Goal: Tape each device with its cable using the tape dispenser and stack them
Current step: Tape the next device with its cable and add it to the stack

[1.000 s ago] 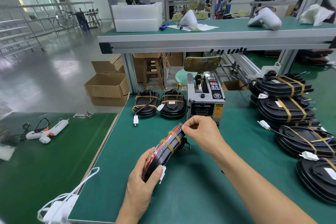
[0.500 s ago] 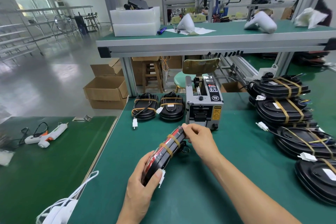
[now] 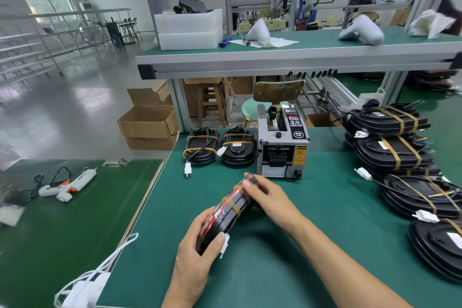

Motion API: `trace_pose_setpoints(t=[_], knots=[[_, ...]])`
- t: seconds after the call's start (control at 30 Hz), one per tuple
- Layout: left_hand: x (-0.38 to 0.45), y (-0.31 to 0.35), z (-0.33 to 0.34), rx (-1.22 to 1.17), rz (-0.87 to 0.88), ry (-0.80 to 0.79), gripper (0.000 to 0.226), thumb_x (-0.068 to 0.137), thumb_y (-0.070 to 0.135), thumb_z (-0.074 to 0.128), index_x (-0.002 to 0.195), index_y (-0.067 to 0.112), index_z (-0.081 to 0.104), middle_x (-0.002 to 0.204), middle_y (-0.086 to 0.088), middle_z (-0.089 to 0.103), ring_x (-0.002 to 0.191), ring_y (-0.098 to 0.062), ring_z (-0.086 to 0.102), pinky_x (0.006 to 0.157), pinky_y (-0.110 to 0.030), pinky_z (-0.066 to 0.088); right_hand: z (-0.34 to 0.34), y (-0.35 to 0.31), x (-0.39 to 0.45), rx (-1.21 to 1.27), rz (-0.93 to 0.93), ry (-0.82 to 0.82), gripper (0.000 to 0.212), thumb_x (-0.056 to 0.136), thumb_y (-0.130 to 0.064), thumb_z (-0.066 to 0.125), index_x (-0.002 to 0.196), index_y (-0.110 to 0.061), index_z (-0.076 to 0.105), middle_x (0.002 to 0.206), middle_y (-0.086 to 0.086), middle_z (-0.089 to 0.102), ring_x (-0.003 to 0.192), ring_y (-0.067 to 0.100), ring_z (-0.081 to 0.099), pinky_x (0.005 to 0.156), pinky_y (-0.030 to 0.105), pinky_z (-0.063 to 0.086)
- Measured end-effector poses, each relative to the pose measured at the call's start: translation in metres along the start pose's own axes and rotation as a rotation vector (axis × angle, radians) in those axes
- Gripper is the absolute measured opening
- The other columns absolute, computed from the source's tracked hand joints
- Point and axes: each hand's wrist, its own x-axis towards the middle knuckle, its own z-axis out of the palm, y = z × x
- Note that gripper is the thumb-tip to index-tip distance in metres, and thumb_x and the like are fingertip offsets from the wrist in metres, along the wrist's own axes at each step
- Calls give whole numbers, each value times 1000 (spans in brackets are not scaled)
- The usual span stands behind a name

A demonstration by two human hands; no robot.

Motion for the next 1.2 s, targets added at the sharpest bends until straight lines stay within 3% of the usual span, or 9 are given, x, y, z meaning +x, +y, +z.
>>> trace_pose_setpoints(t=[0.13, 0.27, 0.43, 0.63, 0.77, 0.9, 1.0, 1.1, 1.2], knots=[[-1, -1, 0, -6, 28, 18, 54, 86, 46, 77, 139, 43, 66, 142, 1, 70, 126, -15, 70, 100, -16, 52, 6, -3, -7, -71, -51, -13, 28, 96, -52, 69, 122, -43, 66, 114, -35, 69, 110, -15, 61, 86, -1, 38], [0, -2, 4, 32, 55, 38, 56, 85, 47, 79, 139, 46, 65, 137, 0, 69, 111, -14, 74, 92, -13, 53, 4, -15, -18, -235, -157, 62, 58, 88, -67, 64, 141, -48, 51, 131, -37, 57, 123, -19, 49, 93, -4, 32], [0, -5, 2, 88, 63, 24, 65, 74, 65, 86, 134, 55, 63, 124, 7, 76, 103, -11, 76, 87, -18, 57, 15, -40, -32, -684, -505, 161, 68, 91, -65, 60, 146, -26, 51, 146, -14, 52, 136, 7, 46, 117, 35, 33], [1, -16, 1, 87, 61, 73, 59, 76, 57, 80, 133, 51, 64, 115, 4, 79, 104, -11, 75, 89, -18, 57, 41, -45, -54, -838, -664, 211, 73, 92, -63, 60, 151, -20, 50, 151, -2, 50, 141, 25, 44, 122, 48, 32], [3, -18, 2, 27, 83, 27, 79, 80, 49, 84, 153, 39, 56, 124, -2, 78, 117, -17, 73, 105, -38, 58, 35, -47, -54, -881, -621, 195, 75, 92, -66, 58, 152, -23, 48, 154, -6, 48, 146, 21, 41, 124, 59, 22], [2, -13, 3, 28, 74, 36, 62, 80, 53, 83, 139, 55, 64, 129, 9, 77, 121, -6, 72, 97, -14, 54, 29, -45, -56, -834, -627, 162, 74, 92, -69, 56, 153, -28, 46, 155, -12, 46, 147, 15, 39, 126, 61, 13], [3, -12, 2, 20, 65, 57, 60, 79, 55, 81, 137, 53, 65, 123, 7, 79, 112, -3, 73, 94, -13, 52, 21, -43, -50, -510, -604, 229, 60, 98, -64, 53, 146, -29, 54, 147, -20, 54, 141, -1, 44, 128, 43, 5], [6, -17, 1, -15, 65, 56, 60, 80, 55, 83, 137, 48, 66, 113, 0, 80, 104, -17, 73, 98, -28, 54, -2, -38, -25, -176, -319, 581, 32, 98, -39, 64, 127, -26, 71, 119, -15, 71, 109, -1, 64, 111, 24, 40], [6, -22, 0, -19, 58, 51, 63, 80, 60, 84, 139, 46, 66, 114, 0, 80, 105, -19, 74, 99, -31, 55, -24, -28, 3, -107, 61, 677, 29, 100, -22, 63, 126, -17, 74, 115, 4, 75, 108, 21, 67, 100, 32, 49]])
